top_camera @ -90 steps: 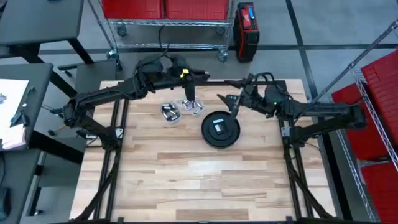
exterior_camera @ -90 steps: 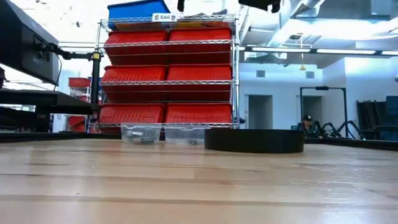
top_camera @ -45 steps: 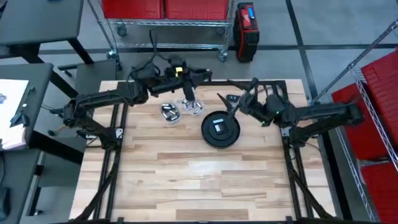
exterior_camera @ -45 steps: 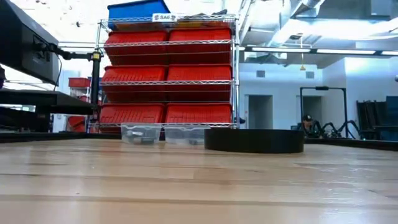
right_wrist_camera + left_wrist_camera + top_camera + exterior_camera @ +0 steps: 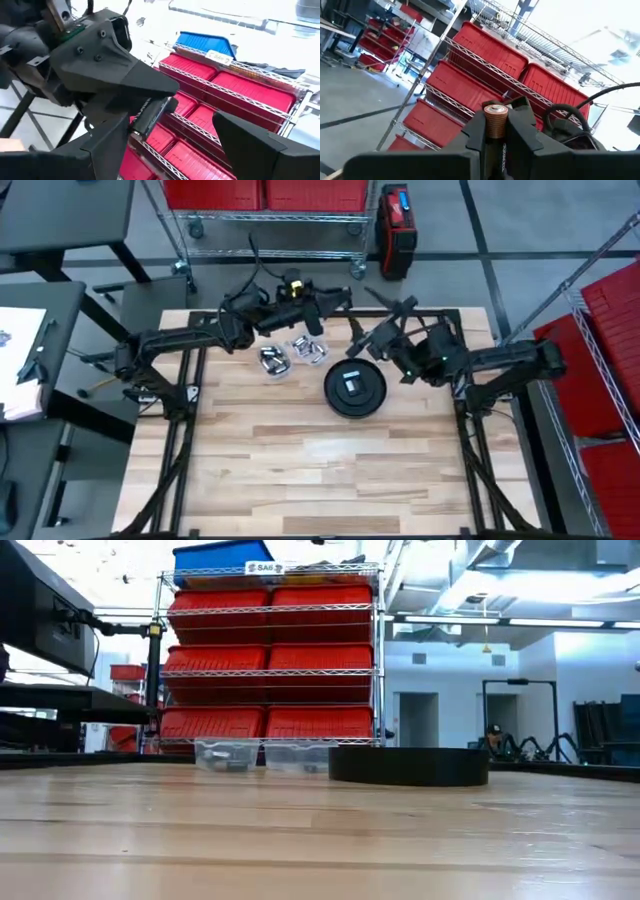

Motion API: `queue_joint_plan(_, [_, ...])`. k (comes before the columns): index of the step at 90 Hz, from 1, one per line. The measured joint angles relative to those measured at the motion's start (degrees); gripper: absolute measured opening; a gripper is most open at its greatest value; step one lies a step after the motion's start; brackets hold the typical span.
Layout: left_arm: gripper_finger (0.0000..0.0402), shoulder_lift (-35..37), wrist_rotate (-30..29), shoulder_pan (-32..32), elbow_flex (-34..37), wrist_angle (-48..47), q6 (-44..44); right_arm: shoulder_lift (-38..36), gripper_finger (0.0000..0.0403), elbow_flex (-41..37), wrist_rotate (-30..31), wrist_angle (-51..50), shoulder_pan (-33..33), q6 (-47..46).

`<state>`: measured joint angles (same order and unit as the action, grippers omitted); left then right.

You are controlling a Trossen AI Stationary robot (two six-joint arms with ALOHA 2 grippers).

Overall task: Insert battery
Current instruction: Insert the black battery into the wall clock

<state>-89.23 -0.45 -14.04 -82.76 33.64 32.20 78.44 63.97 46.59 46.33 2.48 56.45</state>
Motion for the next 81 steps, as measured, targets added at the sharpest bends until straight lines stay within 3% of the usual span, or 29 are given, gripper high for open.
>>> queue_joint_plan(48, [0.0029,0.0,0.1,0.2,0.0,0.3,0.8,0.6,0.0275,0.3,-0.1,-0.4,-0.7,-0.9])
queue_joint_plan(81, [0.0029,0.0,-0.1,0.2,0.0,0.1,0.4,0.7,0.0159,0.3,-0.2,-0.6,-0.7,-0.5])
